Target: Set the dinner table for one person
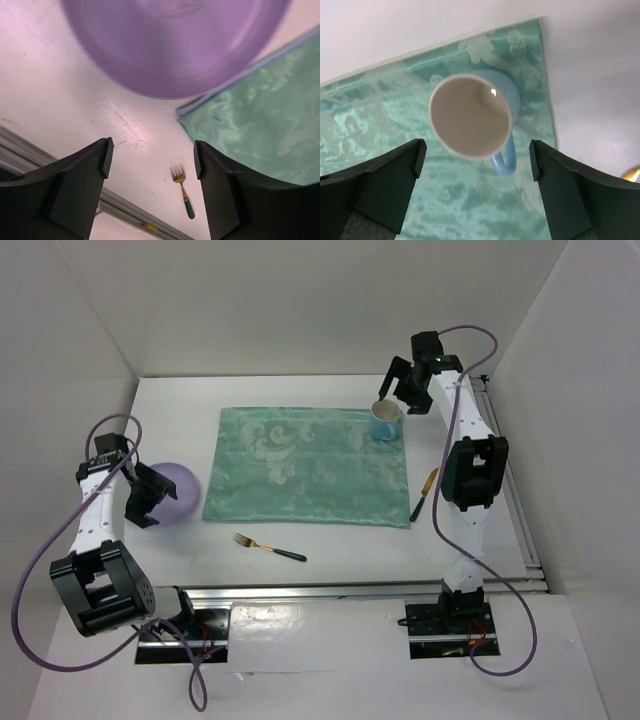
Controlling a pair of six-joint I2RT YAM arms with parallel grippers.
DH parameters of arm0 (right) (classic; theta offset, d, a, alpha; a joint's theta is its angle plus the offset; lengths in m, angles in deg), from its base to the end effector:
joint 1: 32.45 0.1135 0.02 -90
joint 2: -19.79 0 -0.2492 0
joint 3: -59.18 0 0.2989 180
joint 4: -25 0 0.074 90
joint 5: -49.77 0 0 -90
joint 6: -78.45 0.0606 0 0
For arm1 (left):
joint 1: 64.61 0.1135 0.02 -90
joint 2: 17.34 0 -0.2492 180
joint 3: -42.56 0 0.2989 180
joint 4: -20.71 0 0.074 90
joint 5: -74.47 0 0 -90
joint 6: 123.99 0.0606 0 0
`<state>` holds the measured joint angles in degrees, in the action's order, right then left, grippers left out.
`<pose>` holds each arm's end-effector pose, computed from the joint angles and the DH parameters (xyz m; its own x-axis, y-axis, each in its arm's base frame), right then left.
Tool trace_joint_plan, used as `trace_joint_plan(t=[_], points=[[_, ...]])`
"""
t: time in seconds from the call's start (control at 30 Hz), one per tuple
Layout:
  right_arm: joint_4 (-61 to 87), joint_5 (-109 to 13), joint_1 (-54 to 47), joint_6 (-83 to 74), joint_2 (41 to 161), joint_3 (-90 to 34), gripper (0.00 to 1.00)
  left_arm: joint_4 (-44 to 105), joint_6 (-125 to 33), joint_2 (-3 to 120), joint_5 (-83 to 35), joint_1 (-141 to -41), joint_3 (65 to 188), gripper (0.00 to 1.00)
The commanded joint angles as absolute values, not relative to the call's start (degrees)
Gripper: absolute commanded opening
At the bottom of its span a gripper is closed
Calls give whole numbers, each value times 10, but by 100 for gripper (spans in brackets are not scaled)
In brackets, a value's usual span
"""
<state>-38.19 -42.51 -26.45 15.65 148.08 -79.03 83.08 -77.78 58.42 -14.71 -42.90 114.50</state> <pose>0.5461 0.0598 0.2527 -0.7675 0.3786 -0.5173 0.2504 0.9199 0.3017 0.2889 0.1159 0.2120 -0.3539 -0.8857 -0.3005 -0.8591 0.4349 -0.2699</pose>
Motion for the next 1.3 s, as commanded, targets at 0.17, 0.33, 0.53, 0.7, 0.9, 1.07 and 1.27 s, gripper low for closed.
trace_joint_plan(t=[0.17, 0.33, 0.53, 0.7, 0.9, 1.07, 1.27], points=[[-349, -414, -262, 136, 1261, -658, 98, 755, -844, 641, -211, -345, 1073, 81], [-285, -431, -262, 110, 1166, -535, 98, 681, -893, 647, -203, -339, 1048, 80], [-310, -412, -274, 92, 1124, -472, 98, 663, -921, 687, -161, -334, 1041, 69], [-316, -398, -280, 92, 1080, -410, 98, 650, -932, 705, -161, -334, 1035, 53], [-328, -386, -295, 87, 1062, -388, 98, 652, -926, 712, -161, -334, 1044, 5], [-339, -370, -301, 81, 1057, -408, 98, 660, -909, 652, -179, -354, 1091, 0], [-350, -370, -301, 81, 1057, -408, 98, 688, -872, 618, -170, -435, 1214, 0]])
